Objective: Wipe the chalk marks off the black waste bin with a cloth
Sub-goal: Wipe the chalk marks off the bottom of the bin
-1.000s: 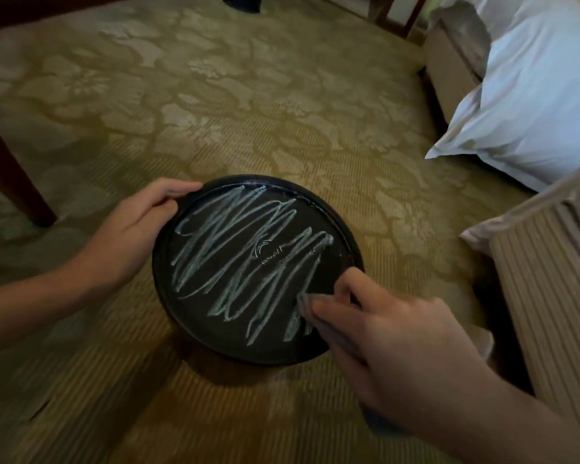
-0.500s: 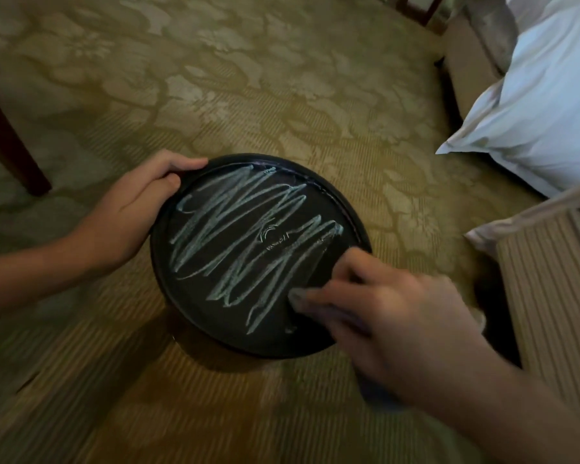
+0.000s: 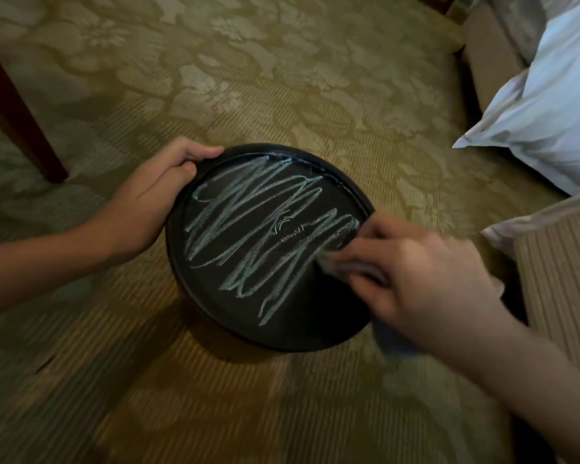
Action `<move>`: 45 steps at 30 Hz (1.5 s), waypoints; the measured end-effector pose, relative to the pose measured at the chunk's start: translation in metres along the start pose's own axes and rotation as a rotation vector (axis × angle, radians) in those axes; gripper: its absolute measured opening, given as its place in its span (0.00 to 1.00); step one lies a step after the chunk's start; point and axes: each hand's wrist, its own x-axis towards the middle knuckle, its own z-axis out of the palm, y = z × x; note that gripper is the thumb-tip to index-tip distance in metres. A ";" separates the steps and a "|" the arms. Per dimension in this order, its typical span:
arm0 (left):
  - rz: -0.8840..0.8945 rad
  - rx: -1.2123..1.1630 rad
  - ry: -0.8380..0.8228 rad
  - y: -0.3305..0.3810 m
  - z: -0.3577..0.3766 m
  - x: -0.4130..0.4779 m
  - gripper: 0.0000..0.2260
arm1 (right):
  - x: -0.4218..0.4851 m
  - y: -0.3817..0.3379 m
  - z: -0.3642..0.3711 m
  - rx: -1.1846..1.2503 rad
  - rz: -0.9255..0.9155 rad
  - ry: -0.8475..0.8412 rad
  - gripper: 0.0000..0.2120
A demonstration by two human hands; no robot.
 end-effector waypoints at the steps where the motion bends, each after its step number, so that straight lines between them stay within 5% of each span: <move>1: 0.001 0.003 -0.002 0.001 0.000 0.000 0.17 | 0.003 0.008 -0.002 -0.032 0.046 0.027 0.14; 9: -0.020 0.000 -0.019 0.003 -0.001 -0.002 0.16 | -0.015 -0.047 0.009 0.191 -0.198 -0.042 0.07; 15: -0.057 0.018 -0.026 0.003 -0.001 -0.003 0.15 | 0.014 0.011 -0.002 -0.093 0.126 0.091 0.13; 22: -0.052 -0.012 -0.034 0.001 -0.001 -0.004 0.15 | 0.001 -0.068 0.010 0.216 -0.172 -0.106 0.05; 29: -0.080 0.007 -0.023 0.003 -0.001 -0.005 0.15 | 0.037 0.012 0.004 -0.125 0.184 0.145 0.11; 35: -0.054 -0.032 -0.014 0.001 0.000 -0.003 0.15 | 0.009 -0.077 0.012 0.232 -0.163 -0.118 0.08; 42: -0.066 0.040 -0.018 0.004 -0.002 -0.004 0.16 | 0.048 0.007 0.007 -0.109 0.182 0.117 0.11; 45: -0.069 0.025 -0.019 0.004 -0.001 -0.004 0.16 | 0.044 -0.005 0.006 -0.097 0.125 0.082 0.10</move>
